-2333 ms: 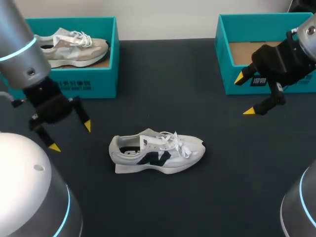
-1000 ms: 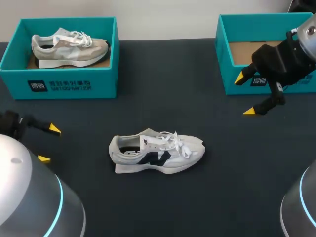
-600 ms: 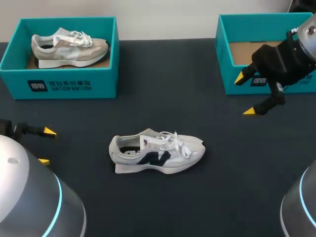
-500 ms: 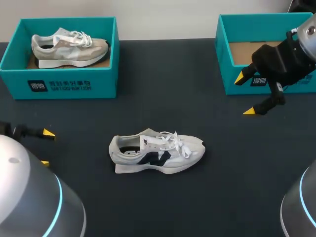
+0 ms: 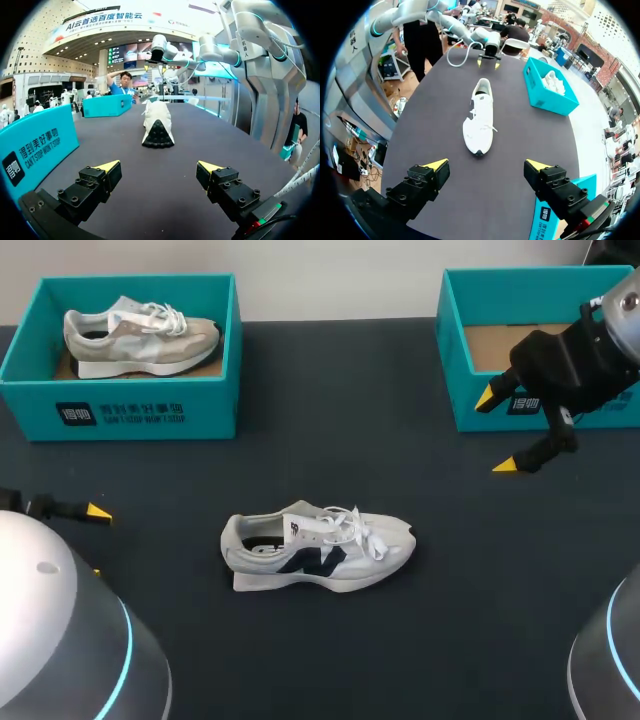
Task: Take the shoe out of the shoebox, open the shoe tongue, remove and reinsert the insole, then place the shoe into the shoebox
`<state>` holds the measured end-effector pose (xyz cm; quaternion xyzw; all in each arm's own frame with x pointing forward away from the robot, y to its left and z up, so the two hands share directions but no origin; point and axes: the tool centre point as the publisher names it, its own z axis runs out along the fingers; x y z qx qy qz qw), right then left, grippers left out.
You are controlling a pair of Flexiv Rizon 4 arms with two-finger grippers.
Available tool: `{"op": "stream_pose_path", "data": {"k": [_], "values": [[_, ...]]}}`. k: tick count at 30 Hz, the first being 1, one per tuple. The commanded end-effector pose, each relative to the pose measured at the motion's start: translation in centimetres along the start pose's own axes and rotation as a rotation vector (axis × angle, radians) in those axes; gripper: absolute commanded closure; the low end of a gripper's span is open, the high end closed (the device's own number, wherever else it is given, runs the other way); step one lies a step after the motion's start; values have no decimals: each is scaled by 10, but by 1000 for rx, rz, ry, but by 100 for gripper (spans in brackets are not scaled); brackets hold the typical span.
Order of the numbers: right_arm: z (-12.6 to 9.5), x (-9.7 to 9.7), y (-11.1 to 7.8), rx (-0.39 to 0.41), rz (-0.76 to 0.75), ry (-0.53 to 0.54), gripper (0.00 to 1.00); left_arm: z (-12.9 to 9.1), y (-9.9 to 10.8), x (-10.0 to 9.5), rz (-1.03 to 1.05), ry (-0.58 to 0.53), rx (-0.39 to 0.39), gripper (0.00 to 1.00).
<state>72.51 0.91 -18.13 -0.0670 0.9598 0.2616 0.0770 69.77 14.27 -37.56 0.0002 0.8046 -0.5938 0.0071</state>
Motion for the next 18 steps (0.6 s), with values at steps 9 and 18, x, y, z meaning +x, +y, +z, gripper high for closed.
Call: {"op": "stream_pose_path", "data": {"k": [9,18], "values": [[2,-1,0,2,1,2,0,36,-4,9,-11,-91,-1,0],[2,-1,0,2,1,2,0,71,-13,11,-22,-67,0,0]]}}
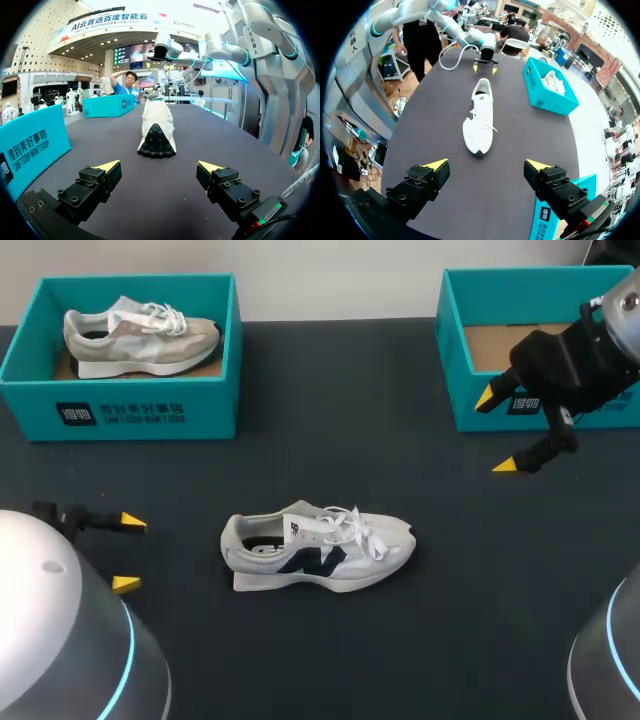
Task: Take the shoe out of the shoebox, open the shoe tongue, remove and reinsert the insole, then place the shoe into the shoebox
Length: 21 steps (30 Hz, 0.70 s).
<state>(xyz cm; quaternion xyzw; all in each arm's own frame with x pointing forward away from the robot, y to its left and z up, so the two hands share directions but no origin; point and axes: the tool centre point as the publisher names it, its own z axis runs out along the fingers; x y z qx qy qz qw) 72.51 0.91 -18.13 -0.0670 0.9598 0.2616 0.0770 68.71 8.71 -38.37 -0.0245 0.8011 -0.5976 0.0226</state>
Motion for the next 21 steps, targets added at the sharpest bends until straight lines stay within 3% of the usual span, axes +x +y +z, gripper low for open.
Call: {"op": "stream_pose_path", "data": {"k": [1,21], "values": [[2,-1,0,2,1,2,0,20,-6,1,-1,-14,-11,0],[2,-1,0,2,1,2,0,90,-18,-6,-14,-23,5,0]]}}
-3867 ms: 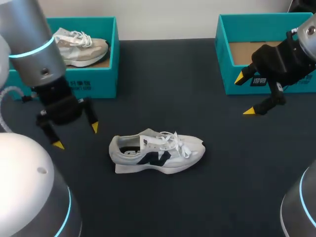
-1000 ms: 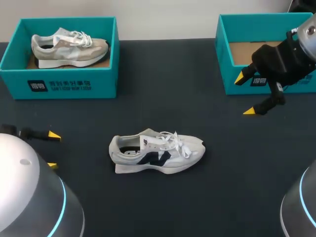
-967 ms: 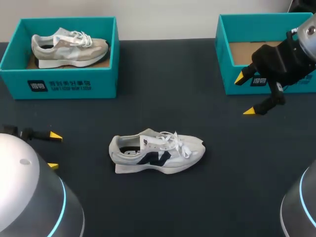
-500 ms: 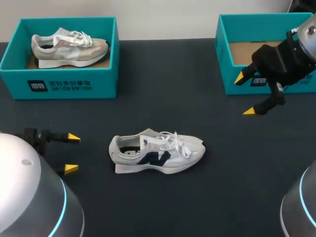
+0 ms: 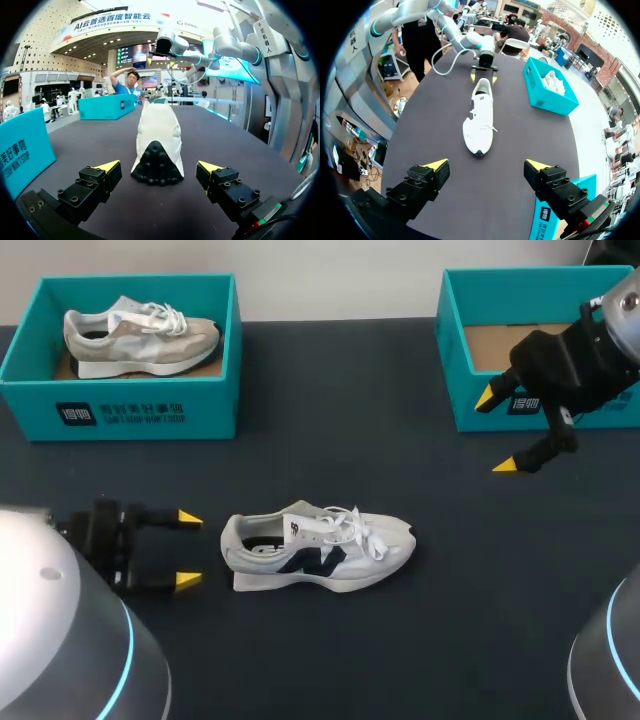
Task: Take the shoe out of the shoebox, open the shoe tongue, remove and reinsert the insole, then place the shoe into the shoebox
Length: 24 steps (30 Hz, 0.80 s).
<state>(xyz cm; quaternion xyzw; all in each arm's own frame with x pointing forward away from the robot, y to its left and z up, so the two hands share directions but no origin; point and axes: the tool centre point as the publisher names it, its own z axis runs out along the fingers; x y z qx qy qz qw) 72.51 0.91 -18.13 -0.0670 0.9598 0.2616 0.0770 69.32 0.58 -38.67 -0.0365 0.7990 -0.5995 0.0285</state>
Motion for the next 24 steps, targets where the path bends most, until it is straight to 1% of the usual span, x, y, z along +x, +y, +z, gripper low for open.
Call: {"op": "stream_pose_path", "data": {"k": [1,10,15,24], "values": [[2,-1,0,2,1,2,0,14,2,-5,-2,6,-5,0],[2,-1,0,2,1,2,0,33,7,-9,-20,15,-12,0],[2,-1,0,2,1,2,0,41,6,-10,-31,14,-7,0],[2,-1,0,2,1,2,0,48,5,-4,-34,39,-4,0]]}}
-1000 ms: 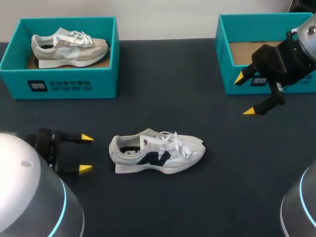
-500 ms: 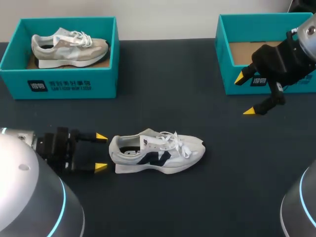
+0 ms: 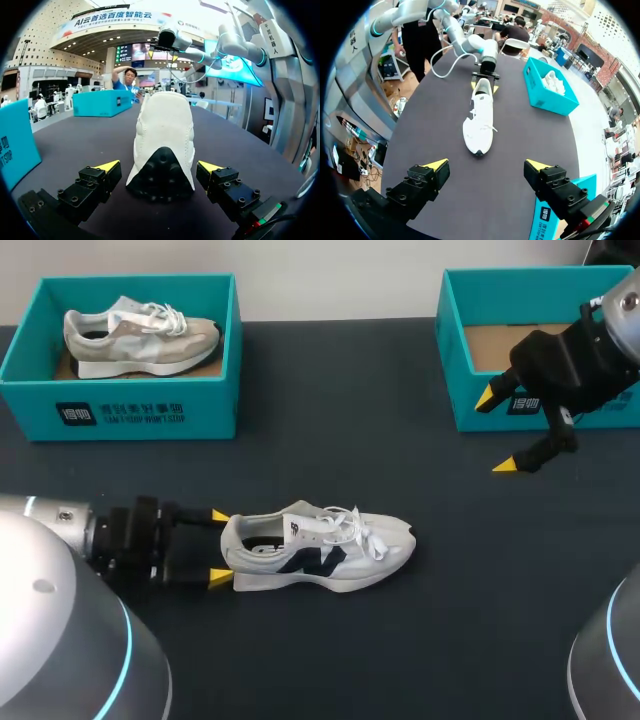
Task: Take the shoe out of the shoebox, open the shoe tongue, remove and reinsert the insole, then place the shoe into the shoebox
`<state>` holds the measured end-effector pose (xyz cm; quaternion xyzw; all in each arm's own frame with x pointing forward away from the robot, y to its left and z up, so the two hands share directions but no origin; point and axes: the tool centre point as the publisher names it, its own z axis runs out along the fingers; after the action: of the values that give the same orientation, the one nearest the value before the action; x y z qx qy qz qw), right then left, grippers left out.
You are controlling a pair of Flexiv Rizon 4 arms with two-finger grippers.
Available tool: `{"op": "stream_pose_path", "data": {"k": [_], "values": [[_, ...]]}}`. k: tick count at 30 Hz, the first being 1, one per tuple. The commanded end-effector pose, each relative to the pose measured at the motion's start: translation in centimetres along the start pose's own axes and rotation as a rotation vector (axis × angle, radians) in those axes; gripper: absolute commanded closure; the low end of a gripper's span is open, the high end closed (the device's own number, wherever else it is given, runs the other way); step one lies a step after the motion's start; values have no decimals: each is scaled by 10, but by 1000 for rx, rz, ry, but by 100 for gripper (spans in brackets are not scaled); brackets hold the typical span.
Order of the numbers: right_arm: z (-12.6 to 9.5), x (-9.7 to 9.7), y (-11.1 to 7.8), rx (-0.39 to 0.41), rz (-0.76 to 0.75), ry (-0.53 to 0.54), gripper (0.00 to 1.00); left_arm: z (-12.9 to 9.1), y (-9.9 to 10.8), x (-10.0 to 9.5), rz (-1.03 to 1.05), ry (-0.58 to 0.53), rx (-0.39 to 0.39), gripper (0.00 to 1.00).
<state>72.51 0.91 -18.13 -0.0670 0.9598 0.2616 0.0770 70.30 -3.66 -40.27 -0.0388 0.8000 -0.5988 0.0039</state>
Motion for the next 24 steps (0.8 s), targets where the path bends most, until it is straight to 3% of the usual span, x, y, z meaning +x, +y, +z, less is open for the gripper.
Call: {"op": "stream_pose_path", "data": {"k": [1,24], "values": [[2,-1,0,2,1,2,0,3,2,2,-1,2,-1,0],[2,-1,0,2,1,2,0,2,2,3,-14,3,5,0]]}}
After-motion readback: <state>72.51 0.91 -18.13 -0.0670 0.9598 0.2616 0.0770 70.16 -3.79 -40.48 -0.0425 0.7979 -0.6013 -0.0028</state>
